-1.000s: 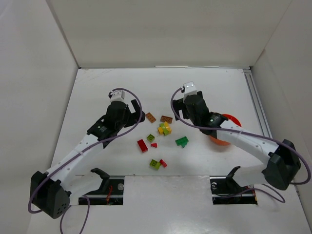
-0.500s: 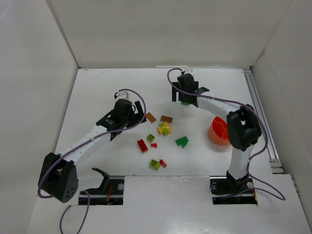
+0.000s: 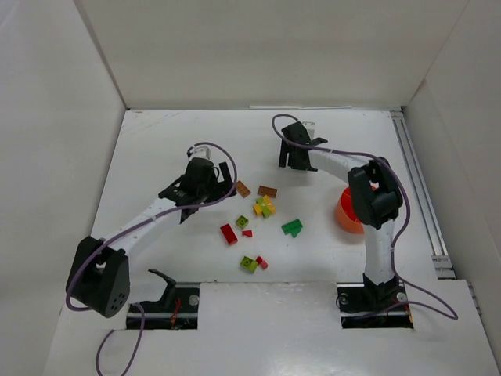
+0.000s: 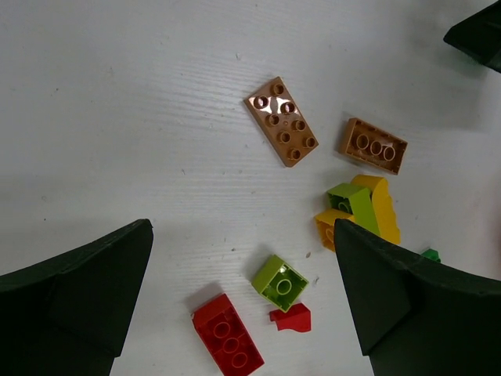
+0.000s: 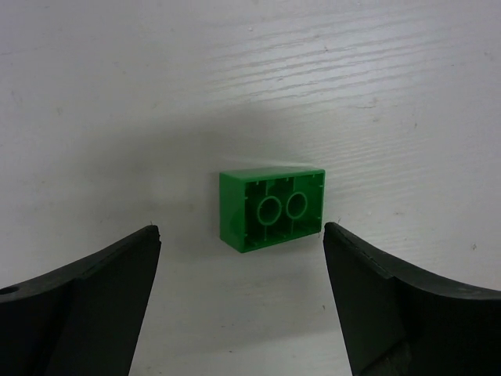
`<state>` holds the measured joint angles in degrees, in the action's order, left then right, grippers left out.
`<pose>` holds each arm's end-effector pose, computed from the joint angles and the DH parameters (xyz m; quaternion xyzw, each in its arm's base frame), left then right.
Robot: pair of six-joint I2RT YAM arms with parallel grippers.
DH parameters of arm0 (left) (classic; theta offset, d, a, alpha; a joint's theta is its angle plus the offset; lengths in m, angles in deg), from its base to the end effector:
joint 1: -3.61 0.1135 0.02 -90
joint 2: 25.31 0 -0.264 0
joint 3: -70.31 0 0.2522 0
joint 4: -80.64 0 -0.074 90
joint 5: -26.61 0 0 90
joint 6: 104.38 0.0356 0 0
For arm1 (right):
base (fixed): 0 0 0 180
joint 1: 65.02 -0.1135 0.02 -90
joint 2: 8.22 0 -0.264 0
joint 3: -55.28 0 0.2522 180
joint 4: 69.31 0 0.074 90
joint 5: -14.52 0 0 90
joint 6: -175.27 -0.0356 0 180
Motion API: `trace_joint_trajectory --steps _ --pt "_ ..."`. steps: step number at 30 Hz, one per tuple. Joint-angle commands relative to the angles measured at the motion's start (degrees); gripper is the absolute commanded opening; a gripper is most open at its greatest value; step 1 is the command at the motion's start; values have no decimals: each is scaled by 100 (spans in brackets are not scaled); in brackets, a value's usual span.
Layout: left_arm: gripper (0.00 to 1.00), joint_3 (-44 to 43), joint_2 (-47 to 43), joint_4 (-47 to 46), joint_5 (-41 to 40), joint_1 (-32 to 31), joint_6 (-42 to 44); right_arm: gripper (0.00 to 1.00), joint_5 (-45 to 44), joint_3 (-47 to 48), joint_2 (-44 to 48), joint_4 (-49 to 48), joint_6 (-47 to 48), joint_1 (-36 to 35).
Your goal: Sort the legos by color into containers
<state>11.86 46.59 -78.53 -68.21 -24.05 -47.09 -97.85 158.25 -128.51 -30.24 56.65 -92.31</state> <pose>0.2438 -0.1244 0.2441 -0.0585 0.8816 -0.2026 0.4223 0.4089 0.1957 0.1773 0.0670 0.9384 -0.0311 0.3376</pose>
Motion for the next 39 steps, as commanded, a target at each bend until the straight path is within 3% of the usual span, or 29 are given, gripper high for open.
trace_joint_trajectory --steps 1,4,7,11,14,22,31,39 --pt "100 -154 148 -206 147 76 133 88 -171 290 -38 28 -188 118" --pt "100 -207 306 -259 200 77 133 87 -92 290 -91 -25 -188 171" --pt "100 -321 378 -259 253 77 133 74 -92 290 -144 -25 -135 171" --pt "100 -321 430 -320 253 77 133 70 -92 290 -144 -25 -82 171" --pt "100 -374 483 -373 315 77 133 52 -39 176 -144 -77 -82 224" --pt "99 -374 483 -373 420 77 133 41 -39 176 -144 -131 32 224" --pt "95 -374 378 -373 473 77 133 10 -179 114 110 -70 217 163" --pt "94 -260 202 -426 579 77 133 0 -803 -61 717 247 269 -92"
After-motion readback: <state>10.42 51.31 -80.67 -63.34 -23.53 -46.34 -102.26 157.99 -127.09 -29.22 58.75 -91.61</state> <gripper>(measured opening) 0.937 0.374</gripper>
